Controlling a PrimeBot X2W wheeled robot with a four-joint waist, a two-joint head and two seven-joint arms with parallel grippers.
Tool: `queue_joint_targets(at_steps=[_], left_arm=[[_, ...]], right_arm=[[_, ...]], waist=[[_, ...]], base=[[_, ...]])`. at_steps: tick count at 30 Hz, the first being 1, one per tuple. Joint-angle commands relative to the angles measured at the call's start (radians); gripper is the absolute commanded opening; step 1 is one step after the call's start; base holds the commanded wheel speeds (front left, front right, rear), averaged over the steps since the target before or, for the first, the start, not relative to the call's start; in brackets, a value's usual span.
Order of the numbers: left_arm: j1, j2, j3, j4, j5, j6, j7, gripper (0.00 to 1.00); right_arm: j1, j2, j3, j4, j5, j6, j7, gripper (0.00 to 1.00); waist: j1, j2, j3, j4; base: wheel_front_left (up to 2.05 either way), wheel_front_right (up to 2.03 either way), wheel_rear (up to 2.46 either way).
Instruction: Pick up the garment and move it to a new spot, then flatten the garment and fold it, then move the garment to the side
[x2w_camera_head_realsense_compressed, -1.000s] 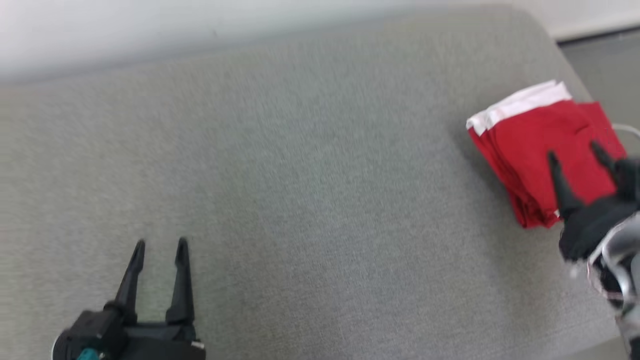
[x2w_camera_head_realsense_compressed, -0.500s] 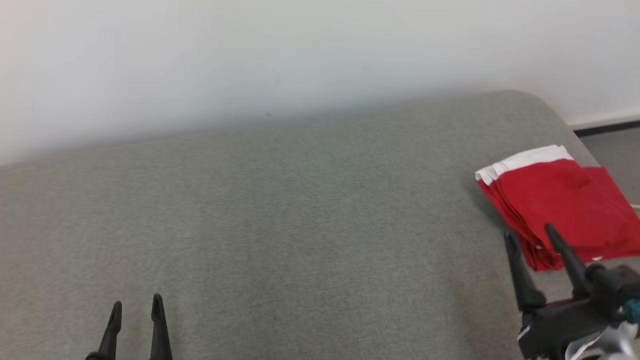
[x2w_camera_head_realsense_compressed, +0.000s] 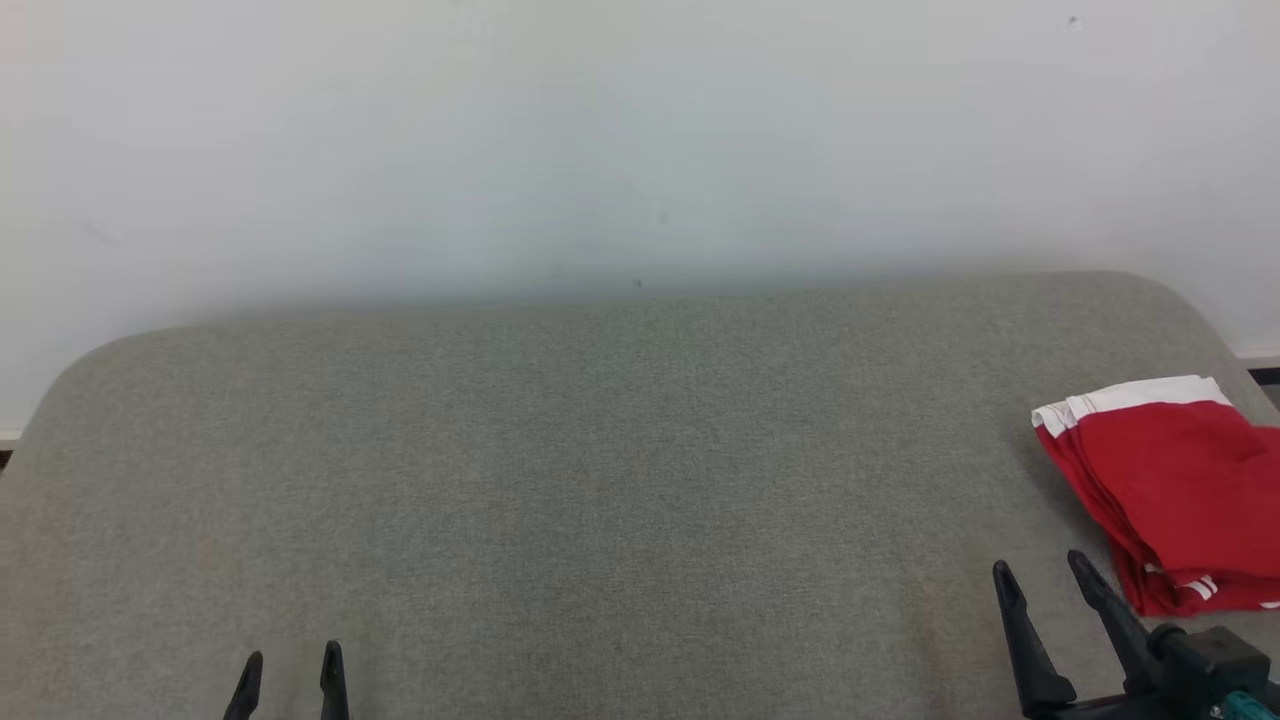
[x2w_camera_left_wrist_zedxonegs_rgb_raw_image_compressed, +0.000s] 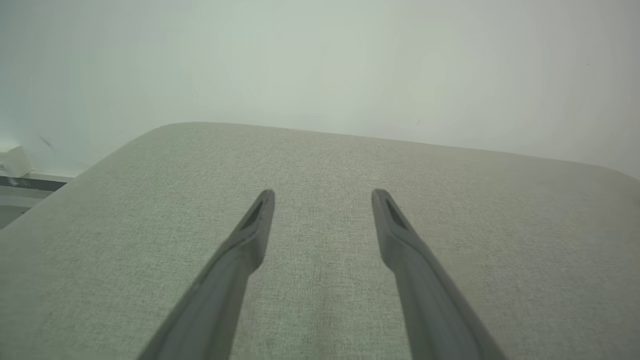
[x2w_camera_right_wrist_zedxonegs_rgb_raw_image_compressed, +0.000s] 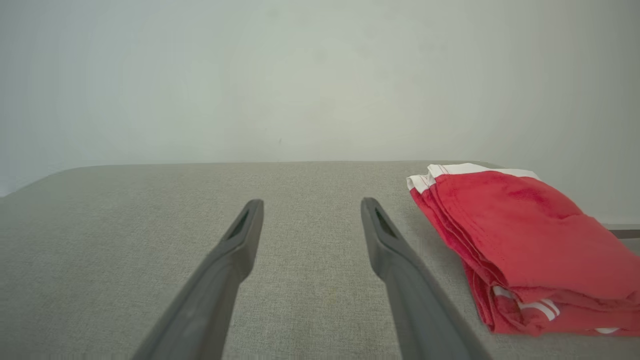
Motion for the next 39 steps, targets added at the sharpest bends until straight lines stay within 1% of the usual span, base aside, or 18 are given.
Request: queue_joint_targets(at_steps=[1,8,15,28,39], left_arm=[[-0.002,0.004,0.001,0.01,0.009,-0.005,-0.003,1.0],[-0.013,-0.003,0.015,0.029,0.003,-0.009,-0.002,1.0],[-0.018,-0.009,0.022,0.029,0.008,-0.014,-0.003,1.0],[-0.006,-0.017,0.012,0.033,0.015,-0.015,-0.002,1.0],[-0.008,-0.016,0.006,0.033,0.021,-0.016,-0.003,1.0]], right_arm=[[0.014,-0.004,0.003,0.013,0.004,-0.003,-0.008,1.0],[0.029,0.007,0.006,0.073,0.003,-0.003,-0.013,1.0],[0.038,0.019,-0.003,0.105,0.006,-0.003,-0.023,1.0],[0.058,0.025,-0.009,0.111,-0.014,-0.003,-0.03,1.0],[0.058,0.031,-0.017,0.101,-0.008,-0.003,-0.024,1.0]], waist=[[0.0001,0.0001,-0.023,0.026],[0.0001,0.0001,-0.031,0.04],[0.0001,0.0001,-0.033,0.044],[0.0001,0.0001,-0.045,0.037],[0.0001,0.0001,-0.043,0.035]], base=[[0.0,0.0,0.0],[0.0,0.0,0.0],[0.0,0.0,0.0],[0.0,0.0,0.0],[0.0,0.0,0.0]])
